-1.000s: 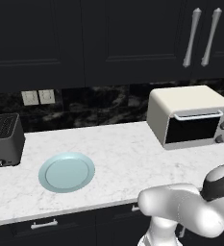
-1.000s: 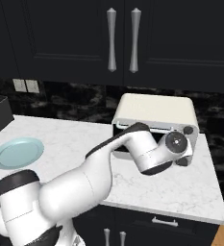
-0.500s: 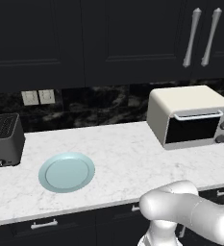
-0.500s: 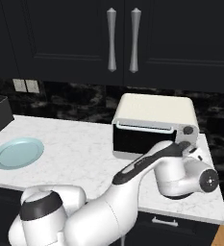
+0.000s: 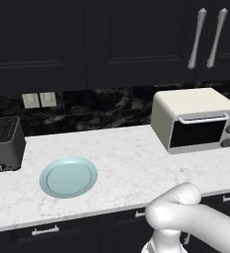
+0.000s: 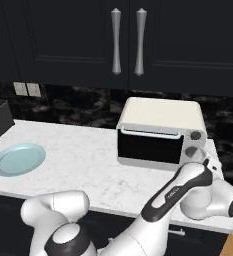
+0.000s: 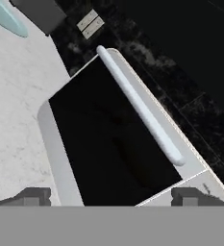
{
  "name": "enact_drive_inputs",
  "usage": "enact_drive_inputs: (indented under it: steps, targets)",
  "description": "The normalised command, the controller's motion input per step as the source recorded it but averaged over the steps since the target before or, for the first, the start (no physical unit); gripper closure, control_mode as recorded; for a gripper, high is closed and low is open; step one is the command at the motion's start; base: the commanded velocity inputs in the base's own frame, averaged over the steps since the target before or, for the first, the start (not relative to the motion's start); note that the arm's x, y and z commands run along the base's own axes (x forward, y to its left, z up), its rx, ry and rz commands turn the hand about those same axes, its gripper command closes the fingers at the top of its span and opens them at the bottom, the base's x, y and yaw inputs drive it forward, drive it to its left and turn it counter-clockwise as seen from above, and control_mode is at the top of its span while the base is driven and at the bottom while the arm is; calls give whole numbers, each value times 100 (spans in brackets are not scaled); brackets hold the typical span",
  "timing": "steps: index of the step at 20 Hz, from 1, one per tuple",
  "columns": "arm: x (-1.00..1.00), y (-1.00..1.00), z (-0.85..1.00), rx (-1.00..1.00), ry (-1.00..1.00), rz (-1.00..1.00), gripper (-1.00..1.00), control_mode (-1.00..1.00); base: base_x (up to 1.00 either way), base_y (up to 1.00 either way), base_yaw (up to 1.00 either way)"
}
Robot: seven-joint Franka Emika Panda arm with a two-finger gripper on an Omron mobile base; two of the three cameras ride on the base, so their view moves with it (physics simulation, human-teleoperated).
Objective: Pick up the kebab skewer and baguette bread, and place them inside the toaster oven. Close the toaster oven door and start by setting the timer.
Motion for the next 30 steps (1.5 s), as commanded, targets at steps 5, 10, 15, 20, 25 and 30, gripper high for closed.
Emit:
enact_drive_inputs:
  steps: [5, 10, 15, 20, 25, 30]
  targets:
    - [35, 2, -3, -18, -22, 5, -100, -100, 0, 0, 0]
    - [35, 0, 0, -13, -16, 1, -100, -100, 0, 0, 0]
    - [29, 0, -2, -14, -12, 0, -100, -100, 0, 0, 0]
    - [22, -2, 0, -15, -11, 0, -100, -100, 0, 0, 0]
    - [15, -11, -7, -14, -8, 0, -100, -100, 0, 0, 0]
    - [26, -5, -21, -10, -1, 0, -100, -100, 0, 0, 0]
